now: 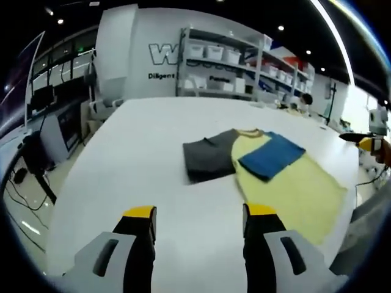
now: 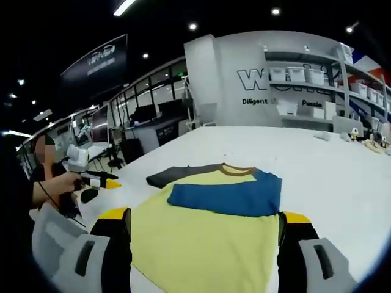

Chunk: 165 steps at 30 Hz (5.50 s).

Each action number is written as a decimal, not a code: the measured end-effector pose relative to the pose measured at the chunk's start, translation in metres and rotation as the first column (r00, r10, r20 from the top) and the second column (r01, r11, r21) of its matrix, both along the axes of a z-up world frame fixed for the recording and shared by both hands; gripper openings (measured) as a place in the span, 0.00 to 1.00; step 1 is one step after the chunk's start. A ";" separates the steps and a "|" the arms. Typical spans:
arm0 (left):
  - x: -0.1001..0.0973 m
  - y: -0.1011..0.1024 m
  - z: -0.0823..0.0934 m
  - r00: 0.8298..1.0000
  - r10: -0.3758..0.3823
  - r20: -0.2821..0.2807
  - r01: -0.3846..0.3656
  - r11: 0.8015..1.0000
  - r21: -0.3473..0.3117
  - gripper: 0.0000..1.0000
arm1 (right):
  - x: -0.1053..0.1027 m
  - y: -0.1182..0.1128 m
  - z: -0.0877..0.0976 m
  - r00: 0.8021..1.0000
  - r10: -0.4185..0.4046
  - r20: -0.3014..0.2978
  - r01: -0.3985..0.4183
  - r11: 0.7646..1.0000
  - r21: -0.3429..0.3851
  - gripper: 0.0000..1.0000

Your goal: Fold the garment on the visible template until the final outline fits inside the template.

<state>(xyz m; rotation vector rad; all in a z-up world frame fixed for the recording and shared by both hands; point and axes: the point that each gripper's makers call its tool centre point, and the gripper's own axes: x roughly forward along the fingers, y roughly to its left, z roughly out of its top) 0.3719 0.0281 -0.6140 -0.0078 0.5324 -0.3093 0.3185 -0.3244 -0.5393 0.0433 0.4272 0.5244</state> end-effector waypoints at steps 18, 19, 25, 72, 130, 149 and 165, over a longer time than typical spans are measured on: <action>0.066 -0.008 -0.037 1.000 0.014 -0.016 -0.013 0.998 0.057 0.31 | -0.017 -0.015 -0.008 0.999 -0.035 -0.022 0.034 0.999 -0.021 0.99; 0.067 -0.008 -0.039 1.000 0.018 -0.019 -0.017 0.998 0.053 0.29 | -0.017 -0.016 -0.008 0.999 -0.038 -0.023 0.038 0.999 -0.022 0.99; 0.078 -0.012 -0.050 0.999 0.040 -0.035 -0.039 0.999 0.022 0.24 | -0.016 -0.026 -0.015 0.997 -0.066 -0.037 0.064 0.997 -0.037 0.96; 0.129 -0.182 0.047 0.910 -0.353 0.216 0.322 0.932 0.169 0.00 | -0.022 -0.034 -0.028 0.996 -0.074 -0.052 0.070 0.994 -0.083 0.90; 0.099 -0.126 -0.029 0.909 -0.416 0.018 0.392 0.871 0.297 0.31 | -0.028 -0.039 -0.044 0.990 -0.090 -0.105 0.076 0.989 -0.127 0.87; 0.099 -0.140 -0.043 0.893 -0.450 -0.019 0.440 0.860 0.258 0.13 | -0.028 -0.045 -0.046 0.987 -0.105 -0.118 0.089 0.987 -0.137 0.85; 0.102 -0.159 -0.014 0.869 -0.494 0.026 0.469 0.840 0.273 0.03 | -0.030 -0.041 -0.047 0.987 -0.103 -0.125 0.085 0.987 -0.139 0.83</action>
